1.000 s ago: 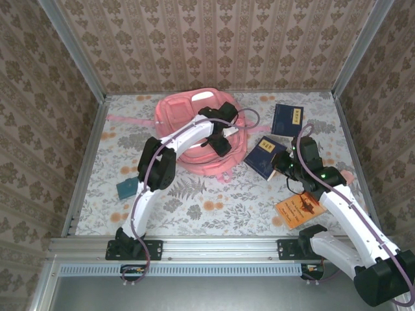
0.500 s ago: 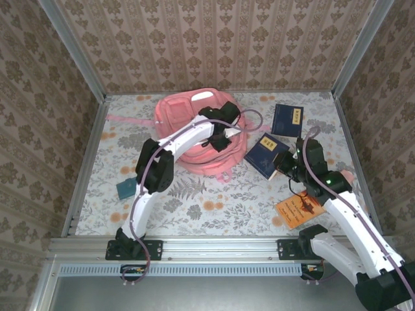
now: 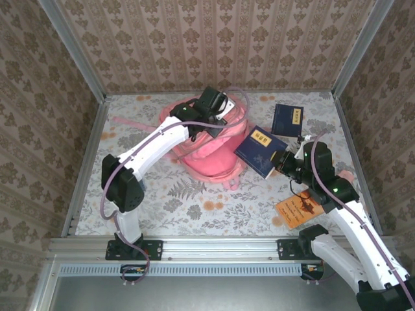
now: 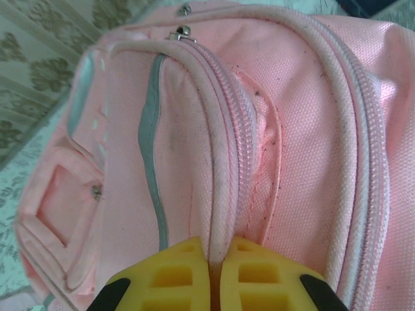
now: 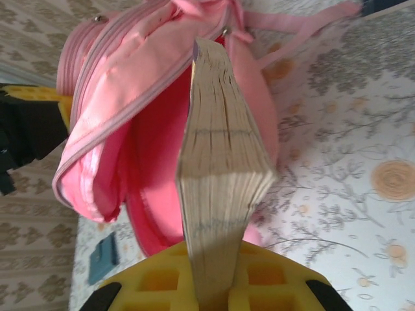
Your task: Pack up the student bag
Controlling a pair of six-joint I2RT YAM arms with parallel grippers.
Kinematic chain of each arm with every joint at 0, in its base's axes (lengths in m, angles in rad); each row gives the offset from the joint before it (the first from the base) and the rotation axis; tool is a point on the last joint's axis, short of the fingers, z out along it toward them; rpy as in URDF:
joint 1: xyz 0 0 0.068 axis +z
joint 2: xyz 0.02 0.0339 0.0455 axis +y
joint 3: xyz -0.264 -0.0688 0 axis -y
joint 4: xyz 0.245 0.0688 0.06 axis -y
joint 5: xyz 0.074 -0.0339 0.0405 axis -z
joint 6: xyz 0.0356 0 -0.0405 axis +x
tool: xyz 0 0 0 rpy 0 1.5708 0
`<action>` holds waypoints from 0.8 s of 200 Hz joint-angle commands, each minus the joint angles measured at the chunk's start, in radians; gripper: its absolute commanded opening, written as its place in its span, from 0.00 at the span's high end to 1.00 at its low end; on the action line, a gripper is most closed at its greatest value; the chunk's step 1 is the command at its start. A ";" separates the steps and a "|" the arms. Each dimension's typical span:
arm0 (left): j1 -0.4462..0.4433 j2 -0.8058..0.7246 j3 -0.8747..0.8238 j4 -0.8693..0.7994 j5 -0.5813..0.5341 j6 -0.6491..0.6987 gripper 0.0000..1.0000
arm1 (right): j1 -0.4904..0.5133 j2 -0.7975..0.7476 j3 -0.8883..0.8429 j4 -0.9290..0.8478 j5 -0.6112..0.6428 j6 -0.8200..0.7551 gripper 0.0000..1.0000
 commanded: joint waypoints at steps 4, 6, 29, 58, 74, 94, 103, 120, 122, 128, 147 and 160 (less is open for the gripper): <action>-0.036 -0.044 -0.003 0.232 -0.102 -0.048 0.98 | -0.002 0.020 0.003 0.090 -0.098 0.060 0.97; -0.039 -0.044 -0.002 0.237 -0.107 -0.049 0.98 | -0.002 0.023 0.002 0.090 -0.100 0.066 0.97; -0.065 -0.046 -0.002 0.281 -0.161 -0.058 0.98 | 0.001 0.050 -0.020 0.122 -0.110 0.130 0.97; -0.079 -0.055 -0.005 0.298 -0.178 -0.091 0.98 | 0.011 0.126 -0.052 0.242 -0.112 0.219 0.96; -0.083 -0.069 0.000 0.287 -0.175 -0.102 0.98 | 0.029 0.192 -0.052 0.337 -0.110 0.247 0.97; -0.084 -0.091 0.004 0.256 -0.167 -0.120 0.99 | 0.067 0.270 -0.039 0.468 -0.075 0.273 0.97; -0.084 -0.101 0.004 0.242 -0.167 -0.126 0.99 | 0.087 0.300 -0.028 0.507 -0.035 0.278 0.97; -0.084 -0.126 -0.010 0.230 -0.173 -0.146 0.98 | 0.124 0.358 -0.015 0.572 0.060 0.308 0.96; -0.085 -0.130 -0.011 0.229 -0.172 -0.147 0.98 | 0.129 0.365 -0.016 0.585 0.072 0.310 0.96; -0.084 -0.138 -0.014 0.225 -0.171 -0.156 0.99 | 0.143 0.388 -0.018 0.618 0.106 0.320 0.96; -0.086 -0.160 -0.015 0.208 -0.162 -0.181 0.98 | 0.168 0.482 -0.010 0.721 0.166 0.359 0.96; -0.085 -0.176 -0.017 0.194 -0.160 -0.196 0.98 | 0.179 0.554 0.010 0.784 0.175 0.378 0.96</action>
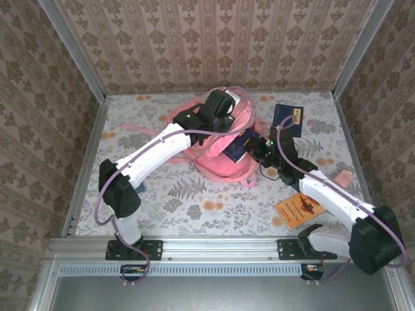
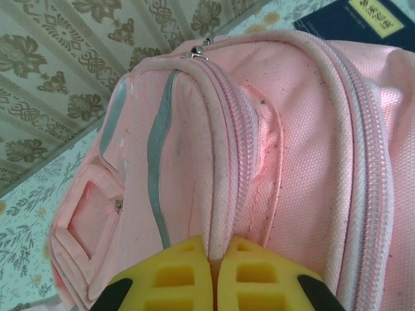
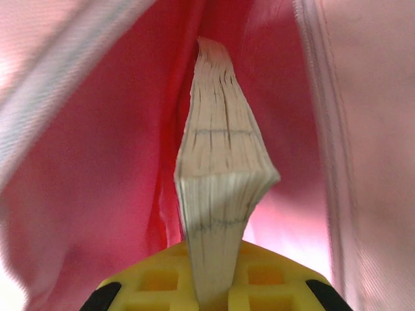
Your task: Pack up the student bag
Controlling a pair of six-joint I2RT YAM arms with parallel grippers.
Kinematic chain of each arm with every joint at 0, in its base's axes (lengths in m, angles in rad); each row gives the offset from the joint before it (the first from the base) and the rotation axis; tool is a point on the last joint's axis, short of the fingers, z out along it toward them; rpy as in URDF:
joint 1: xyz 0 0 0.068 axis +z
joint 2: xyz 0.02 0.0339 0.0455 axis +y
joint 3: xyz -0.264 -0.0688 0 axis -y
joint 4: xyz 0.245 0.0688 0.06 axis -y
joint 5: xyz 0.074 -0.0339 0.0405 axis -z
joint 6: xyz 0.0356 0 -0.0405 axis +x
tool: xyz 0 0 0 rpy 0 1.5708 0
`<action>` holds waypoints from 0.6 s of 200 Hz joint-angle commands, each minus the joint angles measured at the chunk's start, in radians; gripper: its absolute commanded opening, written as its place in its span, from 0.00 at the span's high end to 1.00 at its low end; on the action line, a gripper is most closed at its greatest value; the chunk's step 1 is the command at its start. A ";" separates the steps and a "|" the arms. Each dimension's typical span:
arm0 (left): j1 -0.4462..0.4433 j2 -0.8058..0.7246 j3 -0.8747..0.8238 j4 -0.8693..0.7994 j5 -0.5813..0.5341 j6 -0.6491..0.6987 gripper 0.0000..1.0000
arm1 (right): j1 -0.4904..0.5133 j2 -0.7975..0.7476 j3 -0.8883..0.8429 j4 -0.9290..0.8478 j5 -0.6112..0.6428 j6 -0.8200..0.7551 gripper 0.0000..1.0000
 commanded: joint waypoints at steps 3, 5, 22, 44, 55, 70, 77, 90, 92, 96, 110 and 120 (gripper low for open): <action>-0.006 -0.122 0.021 0.062 -0.033 -0.061 0.99 | 0.023 0.112 0.058 0.230 0.101 0.071 0.96; -0.006 -0.125 0.022 0.060 -0.029 -0.061 0.98 | 0.025 0.120 0.061 0.241 0.103 0.073 0.96; -0.009 -0.150 -0.001 0.063 -0.010 -0.065 0.99 | 0.042 0.214 0.073 0.357 0.120 0.085 0.96; -0.008 -0.187 -0.052 0.091 0.012 -0.077 0.98 | 0.053 0.307 0.111 0.425 0.127 0.103 0.95; -0.008 -0.192 -0.056 0.084 0.016 -0.083 0.99 | 0.060 0.348 0.135 0.439 0.130 0.115 0.95; -0.007 -0.195 -0.062 0.080 0.031 -0.088 0.99 | 0.072 0.398 0.163 0.457 0.139 0.125 0.95; -0.006 -0.196 -0.065 0.082 0.038 -0.091 0.99 | 0.080 0.418 0.174 0.458 0.154 0.128 0.94; -0.005 -0.194 -0.066 0.081 0.046 -0.096 0.99 | 0.089 0.458 0.194 0.480 0.171 0.131 0.94; -0.004 -0.194 -0.065 0.080 0.049 -0.097 0.99 | 0.090 0.465 0.195 0.483 0.173 0.134 0.94; -0.002 -0.192 -0.064 0.080 0.050 -0.100 0.99 | 0.092 0.479 0.203 0.490 0.176 0.143 0.93; 0.005 -0.186 -0.061 0.072 0.056 -0.110 0.99 | 0.091 0.526 0.224 0.536 0.160 0.165 0.87; 0.011 -0.184 -0.057 0.064 0.061 -0.118 0.99 | 0.091 0.552 0.248 0.535 0.140 0.176 0.80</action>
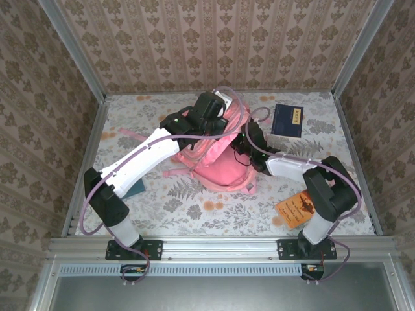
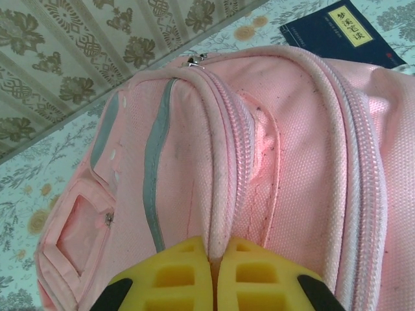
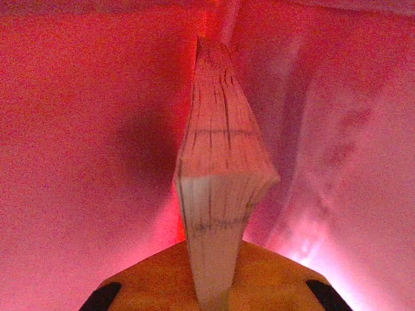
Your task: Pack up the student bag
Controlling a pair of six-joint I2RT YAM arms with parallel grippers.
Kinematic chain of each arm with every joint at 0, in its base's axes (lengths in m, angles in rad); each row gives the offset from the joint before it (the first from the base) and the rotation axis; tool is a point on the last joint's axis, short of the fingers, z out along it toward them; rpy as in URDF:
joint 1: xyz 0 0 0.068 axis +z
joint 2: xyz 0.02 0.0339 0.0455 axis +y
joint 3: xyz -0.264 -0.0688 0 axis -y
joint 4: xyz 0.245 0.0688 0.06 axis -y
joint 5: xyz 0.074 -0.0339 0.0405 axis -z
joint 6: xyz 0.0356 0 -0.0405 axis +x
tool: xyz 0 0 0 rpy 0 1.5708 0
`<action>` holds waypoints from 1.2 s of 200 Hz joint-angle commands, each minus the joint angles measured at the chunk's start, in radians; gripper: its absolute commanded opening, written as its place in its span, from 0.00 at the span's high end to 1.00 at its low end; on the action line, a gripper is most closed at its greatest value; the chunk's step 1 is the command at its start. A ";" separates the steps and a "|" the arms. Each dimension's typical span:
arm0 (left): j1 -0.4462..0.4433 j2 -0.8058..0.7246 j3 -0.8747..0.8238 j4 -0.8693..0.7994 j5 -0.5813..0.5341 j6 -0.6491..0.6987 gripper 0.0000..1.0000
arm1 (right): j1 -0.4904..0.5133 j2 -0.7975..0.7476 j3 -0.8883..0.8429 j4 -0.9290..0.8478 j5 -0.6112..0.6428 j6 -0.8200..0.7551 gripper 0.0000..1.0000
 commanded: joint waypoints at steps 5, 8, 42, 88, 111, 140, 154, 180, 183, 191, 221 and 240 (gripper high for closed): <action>0.013 -0.063 0.025 0.106 0.007 -0.045 0.99 | 0.004 0.065 0.081 0.102 -0.004 0.048 0.76; 0.016 -0.063 0.024 0.105 0.008 -0.047 0.99 | 0.004 0.071 0.089 0.095 -0.011 0.050 0.73; 0.054 -0.055 0.024 0.084 0.038 -0.070 0.98 | 0.000 0.067 0.094 0.043 -0.063 0.083 0.46; 0.105 -0.042 0.015 0.069 0.075 -0.074 0.97 | -0.010 -0.036 0.048 -0.127 -0.141 0.106 0.72; 0.125 -0.040 0.000 0.077 0.083 -0.079 0.97 | -0.010 -0.081 -0.001 -0.157 -0.148 0.139 0.80; 0.146 -0.044 -0.017 0.087 0.099 -0.083 0.97 | -0.009 -0.132 -0.040 -0.176 -0.183 0.157 0.81; 0.157 -0.040 -0.023 0.082 0.101 -0.083 0.98 | -0.010 -0.161 -0.057 -0.186 -0.215 0.154 0.83; 0.182 -0.047 -0.058 0.076 0.102 -0.055 0.98 | -0.009 -0.239 -0.104 -0.257 -0.246 0.099 0.84; 0.185 -0.048 -0.066 0.076 0.108 -0.050 0.99 | -0.009 -0.250 -0.110 -0.270 -0.244 0.083 0.84; 0.196 -0.050 -0.087 0.070 0.118 -0.035 0.99 | -0.008 -0.280 -0.121 -0.332 -0.228 0.040 0.84; 0.226 -0.069 -0.199 0.058 0.175 0.037 0.99 | -0.013 -0.420 -0.161 -0.542 -0.110 -0.113 0.66; 0.231 -0.097 -0.284 0.063 0.219 0.069 0.97 | -0.039 -0.468 -0.121 -0.707 -0.002 -0.233 0.51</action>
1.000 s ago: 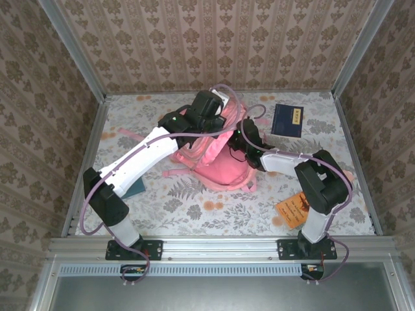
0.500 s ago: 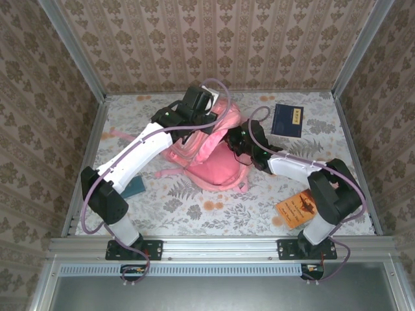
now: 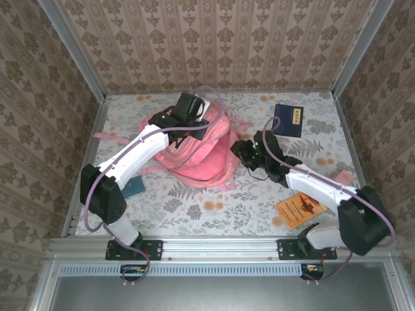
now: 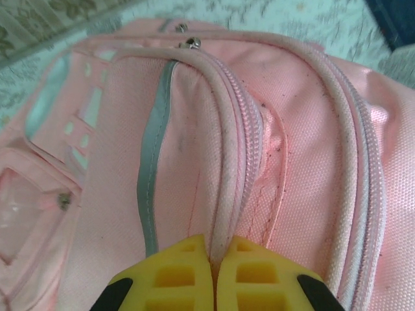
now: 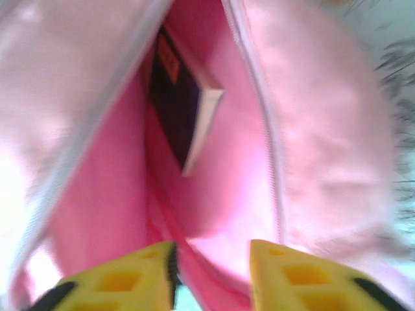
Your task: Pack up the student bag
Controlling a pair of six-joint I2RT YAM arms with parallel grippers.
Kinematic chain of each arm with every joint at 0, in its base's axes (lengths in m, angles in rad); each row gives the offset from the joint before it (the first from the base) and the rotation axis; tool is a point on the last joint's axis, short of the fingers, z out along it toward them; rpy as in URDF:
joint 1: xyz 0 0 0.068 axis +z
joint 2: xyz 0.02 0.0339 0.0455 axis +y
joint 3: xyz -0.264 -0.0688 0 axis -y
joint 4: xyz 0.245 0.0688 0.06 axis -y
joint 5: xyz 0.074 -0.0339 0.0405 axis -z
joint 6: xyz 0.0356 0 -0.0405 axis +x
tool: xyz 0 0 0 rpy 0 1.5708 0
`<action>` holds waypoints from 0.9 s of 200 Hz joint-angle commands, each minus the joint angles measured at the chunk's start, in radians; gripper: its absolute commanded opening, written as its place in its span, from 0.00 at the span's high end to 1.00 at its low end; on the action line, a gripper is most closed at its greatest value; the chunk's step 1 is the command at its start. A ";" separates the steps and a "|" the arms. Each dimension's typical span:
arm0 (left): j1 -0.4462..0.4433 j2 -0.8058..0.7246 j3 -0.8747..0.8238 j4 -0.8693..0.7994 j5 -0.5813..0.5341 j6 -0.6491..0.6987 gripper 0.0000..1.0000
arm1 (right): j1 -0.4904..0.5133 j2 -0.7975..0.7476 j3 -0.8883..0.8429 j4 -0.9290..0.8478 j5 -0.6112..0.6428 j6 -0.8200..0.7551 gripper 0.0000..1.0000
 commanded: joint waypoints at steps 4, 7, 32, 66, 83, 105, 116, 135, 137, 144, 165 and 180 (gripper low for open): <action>0.019 -0.085 -0.093 0.025 0.049 0.065 0.96 | -0.041 -0.069 0.038 -0.274 0.161 -0.202 0.48; 0.019 -0.092 -0.105 0.029 0.059 0.066 0.94 | -0.050 -0.070 0.045 -0.287 0.168 -0.219 0.46; 0.021 -0.133 -0.177 0.050 0.085 0.014 0.68 | -0.155 0.002 0.131 -0.359 0.152 -0.337 0.32; 0.031 -0.190 -0.218 0.078 0.036 -0.112 0.20 | -0.269 0.216 0.295 -0.389 0.129 -0.449 0.06; 0.041 -0.225 -0.241 0.087 0.017 -0.164 0.10 | -0.309 0.329 0.404 -0.409 0.129 -0.488 0.02; 0.054 -0.275 -0.274 0.093 0.002 -0.217 0.03 | -0.358 0.483 0.546 -0.438 0.145 -0.504 0.01; 0.061 -0.295 -0.284 0.085 0.002 -0.232 0.00 | -0.380 0.558 0.612 -0.444 0.136 -0.512 0.00; 0.073 -0.324 -0.301 0.069 0.001 -0.257 0.00 | -0.413 0.683 0.722 -0.471 0.126 -0.511 0.01; 0.074 -0.326 -0.304 0.069 0.002 -0.260 0.00 | -0.417 0.694 0.732 -0.473 0.123 -0.511 0.00; 0.079 -0.334 -0.313 0.067 0.010 -0.267 0.00 | -0.426 0.730 0.768 -0.484 0.120 -0.510 0.01; 0.092 -0.354 -0.335 0.059 0.035 -0.290 0.00 | -0.448 0.801 0.836 -0.495 0.109 -0.515 0.01; 0.096 -0.365 -0.356 0.062 0.052 -0.298 0.00 | -0.459 0.816 0.844 -0.472 0.076 -0.521 0.02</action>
